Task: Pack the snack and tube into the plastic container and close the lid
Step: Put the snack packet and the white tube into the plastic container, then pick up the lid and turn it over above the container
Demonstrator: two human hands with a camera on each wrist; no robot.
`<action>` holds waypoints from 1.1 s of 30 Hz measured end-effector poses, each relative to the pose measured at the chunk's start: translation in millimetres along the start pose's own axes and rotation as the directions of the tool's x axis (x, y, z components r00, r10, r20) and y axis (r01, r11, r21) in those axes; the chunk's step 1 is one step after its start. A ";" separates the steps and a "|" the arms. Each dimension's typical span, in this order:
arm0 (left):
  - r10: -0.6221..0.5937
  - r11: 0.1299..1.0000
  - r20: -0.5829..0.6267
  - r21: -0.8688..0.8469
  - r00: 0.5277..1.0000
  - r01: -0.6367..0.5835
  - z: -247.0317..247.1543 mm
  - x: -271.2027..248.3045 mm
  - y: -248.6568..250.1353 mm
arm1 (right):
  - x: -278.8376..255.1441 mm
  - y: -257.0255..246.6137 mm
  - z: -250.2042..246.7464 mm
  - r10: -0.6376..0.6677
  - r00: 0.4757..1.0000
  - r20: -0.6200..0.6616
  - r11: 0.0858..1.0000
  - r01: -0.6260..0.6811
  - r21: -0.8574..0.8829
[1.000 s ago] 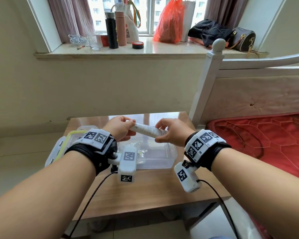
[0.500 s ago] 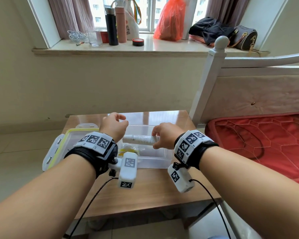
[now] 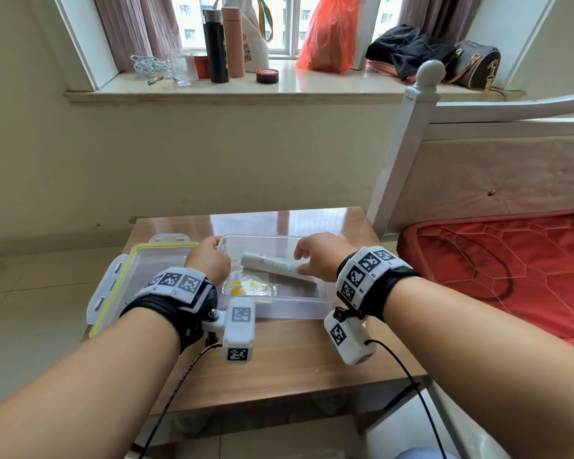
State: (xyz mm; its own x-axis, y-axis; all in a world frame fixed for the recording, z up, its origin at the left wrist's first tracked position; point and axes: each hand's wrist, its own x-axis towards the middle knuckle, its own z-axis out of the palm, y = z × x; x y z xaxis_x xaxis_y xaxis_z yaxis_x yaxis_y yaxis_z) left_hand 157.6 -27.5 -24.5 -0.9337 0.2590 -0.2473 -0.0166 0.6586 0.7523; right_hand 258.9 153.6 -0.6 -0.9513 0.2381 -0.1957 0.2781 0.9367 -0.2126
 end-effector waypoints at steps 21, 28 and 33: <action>0.005 0.999 -0.065 0.035 0.998 -0.003 1.7 -16.9 -2.2 | -47.8 49.1 -21.4 0.271 0.935 0.227 0.954 -0.292 0.062; 0.001 0.998 -0.071 0.061 0.998 0.003 1.2 -20.3 -3.8 | -59.0 45.2 -0.9 0.302 0.876 0.375 0.947 -0.233 -0.220; -0.004 0.999 -0.064 0.051 0.998 0.008 1.1 -22.7 -4.5 | -59.7 41.6 9.4 0.284 0.894 0.347 0.944 -0.198 -0.264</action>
State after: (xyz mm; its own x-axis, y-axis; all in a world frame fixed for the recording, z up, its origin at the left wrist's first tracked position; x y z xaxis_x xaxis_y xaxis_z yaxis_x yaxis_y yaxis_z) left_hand 179.2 -35.5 -22.9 -0.9546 0.2104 -0.2111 -0.0053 0.6960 0.7180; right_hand 328.5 175.9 -6.7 -0.7249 0.3900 -0.5678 0.4160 0.9049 0.0904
